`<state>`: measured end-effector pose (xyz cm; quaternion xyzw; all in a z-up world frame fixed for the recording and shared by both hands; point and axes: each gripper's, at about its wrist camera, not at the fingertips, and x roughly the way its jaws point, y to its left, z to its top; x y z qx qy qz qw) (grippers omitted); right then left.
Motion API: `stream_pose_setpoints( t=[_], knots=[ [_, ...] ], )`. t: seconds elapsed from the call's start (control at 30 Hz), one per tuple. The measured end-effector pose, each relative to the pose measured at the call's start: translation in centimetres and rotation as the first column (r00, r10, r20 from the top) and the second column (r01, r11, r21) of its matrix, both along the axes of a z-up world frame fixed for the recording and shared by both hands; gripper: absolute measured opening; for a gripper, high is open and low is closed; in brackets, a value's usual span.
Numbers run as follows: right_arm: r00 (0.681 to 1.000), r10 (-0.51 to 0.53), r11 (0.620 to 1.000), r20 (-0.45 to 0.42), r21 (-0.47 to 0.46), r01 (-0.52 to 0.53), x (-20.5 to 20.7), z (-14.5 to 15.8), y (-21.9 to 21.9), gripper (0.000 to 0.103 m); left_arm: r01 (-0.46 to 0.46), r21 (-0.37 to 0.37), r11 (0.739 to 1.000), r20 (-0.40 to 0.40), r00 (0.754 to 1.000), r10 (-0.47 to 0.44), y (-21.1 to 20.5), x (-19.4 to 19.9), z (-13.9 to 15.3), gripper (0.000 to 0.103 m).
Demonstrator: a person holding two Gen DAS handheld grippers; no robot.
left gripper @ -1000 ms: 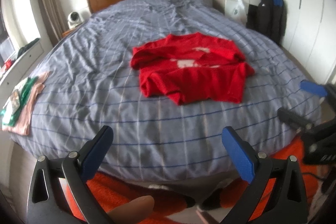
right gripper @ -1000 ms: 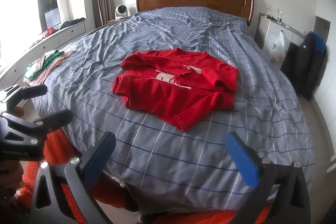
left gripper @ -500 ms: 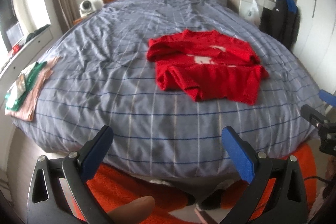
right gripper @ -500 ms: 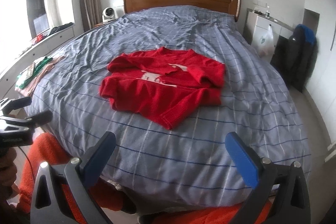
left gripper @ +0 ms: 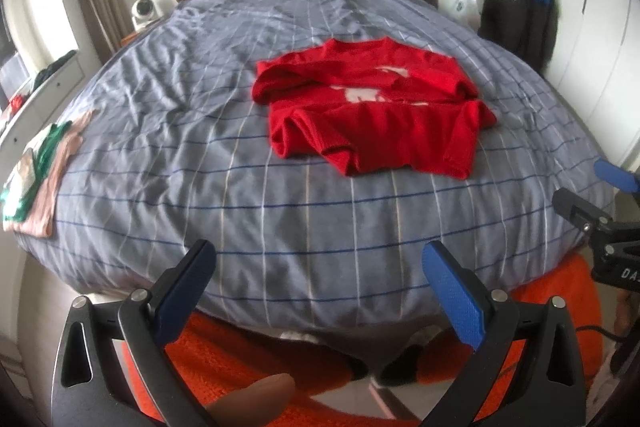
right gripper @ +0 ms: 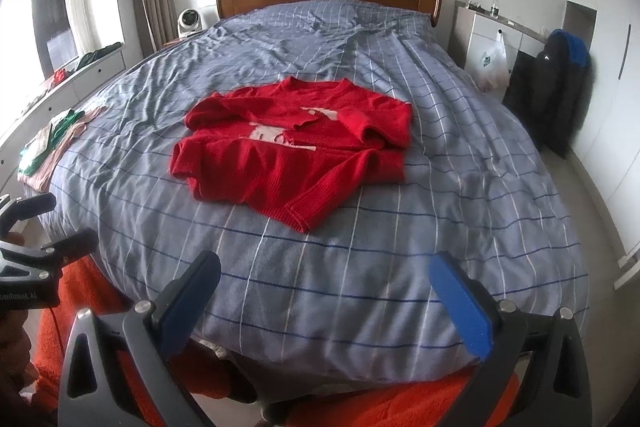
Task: Fold small clothes
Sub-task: 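Move both tools toward the red sweater on the bed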
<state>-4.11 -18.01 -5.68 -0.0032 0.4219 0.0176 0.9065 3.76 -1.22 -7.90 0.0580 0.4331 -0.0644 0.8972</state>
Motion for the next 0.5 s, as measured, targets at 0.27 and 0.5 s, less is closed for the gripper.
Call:
stream_pose_setpoints(
  t=[0.27, 0.5],
  knots=[
    [0.999, 0.03, 0.999, -0.013, -0.015, -0.03, 0.2, -0.3, 1.1, 0.103, -0.023, -0.026, 0.999, -0.046, 0.999, 0.022, 0.7, 0.2, -0.7, 0.103],
    [0.999, 0.031, 0.999, -0.02, -0.017, -0.031, 0.1, -0.4, 1.3, 0.103, -0.036, -0.026, 0.999, -0.05, 0.998, 0.034, 0.7, 0.3, -0.8, 0.103]
  ],
)
